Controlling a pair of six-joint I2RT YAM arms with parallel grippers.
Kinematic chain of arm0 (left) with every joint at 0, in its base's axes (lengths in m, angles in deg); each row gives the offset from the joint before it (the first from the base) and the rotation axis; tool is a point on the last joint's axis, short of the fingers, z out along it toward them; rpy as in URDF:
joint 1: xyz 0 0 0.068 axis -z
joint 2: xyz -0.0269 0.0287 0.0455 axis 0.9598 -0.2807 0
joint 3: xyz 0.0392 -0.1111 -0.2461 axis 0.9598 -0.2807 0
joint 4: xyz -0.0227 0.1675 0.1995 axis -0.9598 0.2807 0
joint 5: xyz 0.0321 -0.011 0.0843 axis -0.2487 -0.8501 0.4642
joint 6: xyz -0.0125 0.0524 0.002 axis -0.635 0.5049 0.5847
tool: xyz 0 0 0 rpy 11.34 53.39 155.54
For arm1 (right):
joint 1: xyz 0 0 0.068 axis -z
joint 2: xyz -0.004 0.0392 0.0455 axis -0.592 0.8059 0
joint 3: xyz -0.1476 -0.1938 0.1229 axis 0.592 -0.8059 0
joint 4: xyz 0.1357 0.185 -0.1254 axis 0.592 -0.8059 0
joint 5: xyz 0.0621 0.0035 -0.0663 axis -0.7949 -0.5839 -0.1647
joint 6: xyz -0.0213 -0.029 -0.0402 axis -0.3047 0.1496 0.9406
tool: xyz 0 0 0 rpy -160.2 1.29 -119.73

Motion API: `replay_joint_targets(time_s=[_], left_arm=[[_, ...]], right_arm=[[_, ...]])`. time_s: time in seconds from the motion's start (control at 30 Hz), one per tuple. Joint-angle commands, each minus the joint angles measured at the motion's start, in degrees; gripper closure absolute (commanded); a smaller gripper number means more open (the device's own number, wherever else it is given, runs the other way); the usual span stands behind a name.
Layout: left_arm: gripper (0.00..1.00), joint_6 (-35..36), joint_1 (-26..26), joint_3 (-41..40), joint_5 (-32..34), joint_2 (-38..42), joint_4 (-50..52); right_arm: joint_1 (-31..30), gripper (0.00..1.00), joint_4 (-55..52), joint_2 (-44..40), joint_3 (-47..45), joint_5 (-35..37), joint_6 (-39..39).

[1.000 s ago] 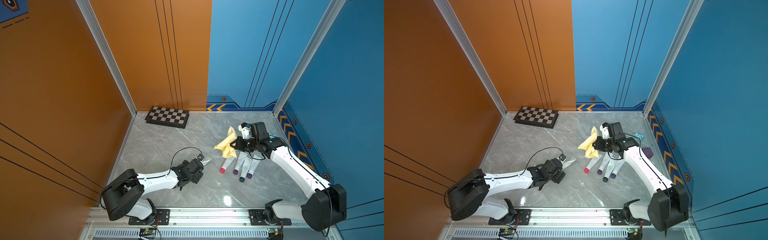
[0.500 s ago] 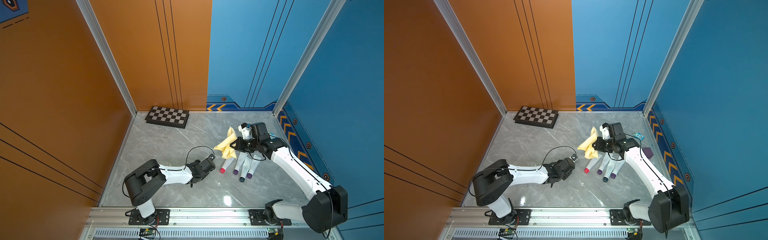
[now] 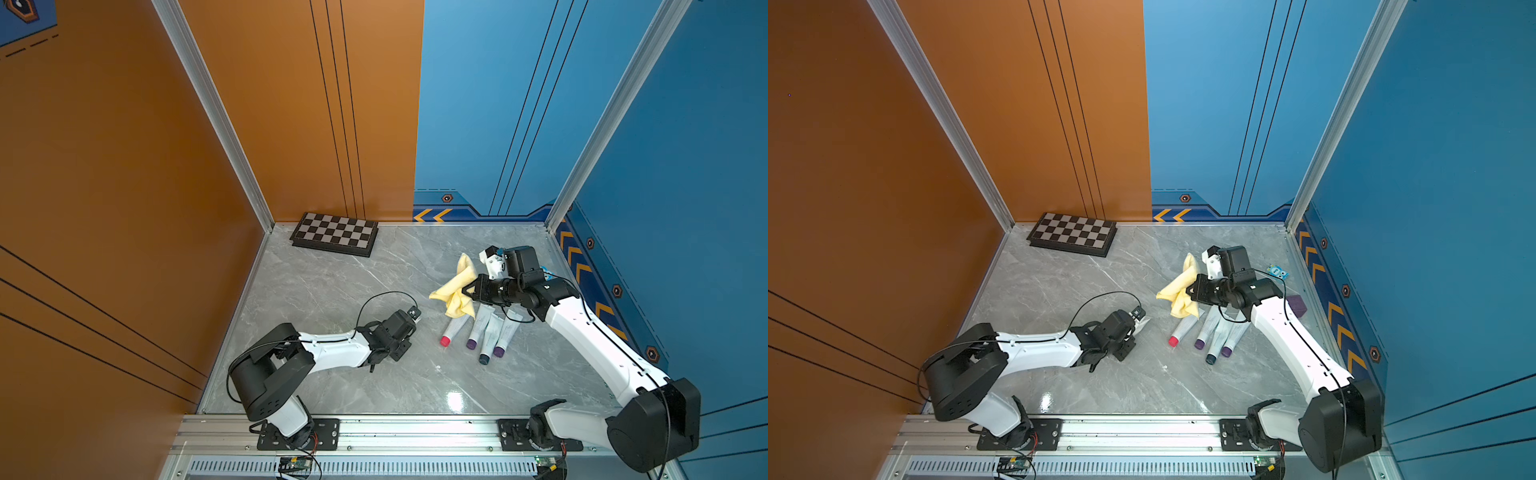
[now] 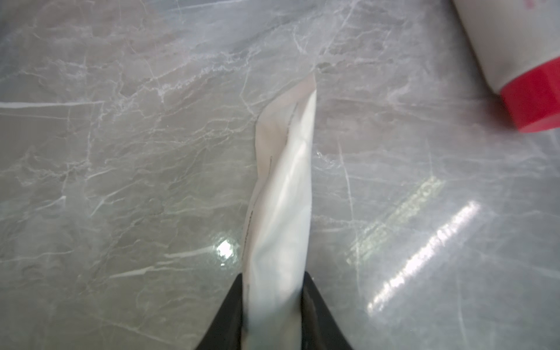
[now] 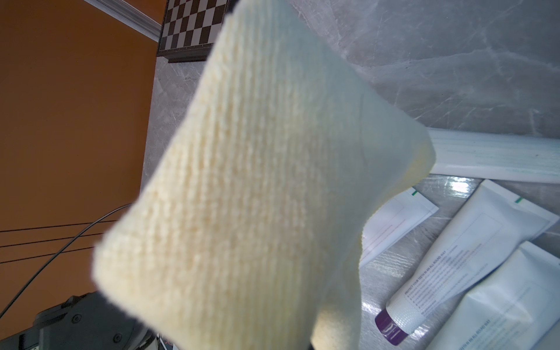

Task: Wipe the surface of the toothpaste tube
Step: Adjust the toothpaste at the center of the board.

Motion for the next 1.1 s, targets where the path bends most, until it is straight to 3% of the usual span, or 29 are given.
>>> replay_joint_targets(time_s=[0.0, 0.1, 0.23, 0.37, 0.43, 0.53, 0.7, 0.87, 0.97, 1.07], left_arm=[[0.70, -2.8, -5.4, -2.0, -19.1, 3.6, -2.6], [0.70, -4.2, -10.4, -1.4, -32.2, 3.4, -3.9], [0.70, -5.4, -12.6, 1.0, -44.3, -0.2, -3.9], [0.69, -7.1, -13.5, 5.0, -58.6, -9.1, -3.9], [0.70, -8.1, -13.5, 6.8, -62.2, -13.8, -3.9], [0.65, -7.9, -13.5, 8.7, -61.2, -17.7, -1.5], [0.55, -5.3, -14.0, 11.6, -51.5, -19.3, 6.4], [0.44, -5.7, -15.9, 10.8, -42.4, -16.3, 7.1], [0.44, -5.0, -16.8, 10.6, -36.0, -14.0, 8.5], [0.44, -5.0, -17.2, 9.6, -34.1, -10.9, 8.5]], right_arm=[[0.5, 1.00, -1.4, -1.2, -0.3, -1.4, 0.3], [0.4, 1.00, -1.4, -0.8, -0.1, -1.6, 0.2], [0.3, 1.00, -1.5, -0.8, 0.0, -1.6, 0.2], [0.3, 1.00, -1.4, -0.7, 0.1, -1.8, 0.2], [0.4, 1.00, -1.4, -0.7, 0.2, -1.8, 0.2], [0.4, 1.00, -1.4, -0.9, 0.1, -2.4, 0.2], [0.3, 1.00, -1.4, -1.5, 0.0, -2.7, 0.3], [0.4, 1.00, -1.4, -1.6, 0.1, -2.7, 0.3], [0.4, 1.00, -1.3, -1.7, 0.2, -3.0, 0.3], [0.5, 1.00, -1.4, -1.7, 0.3, -2.9, 0.5]])
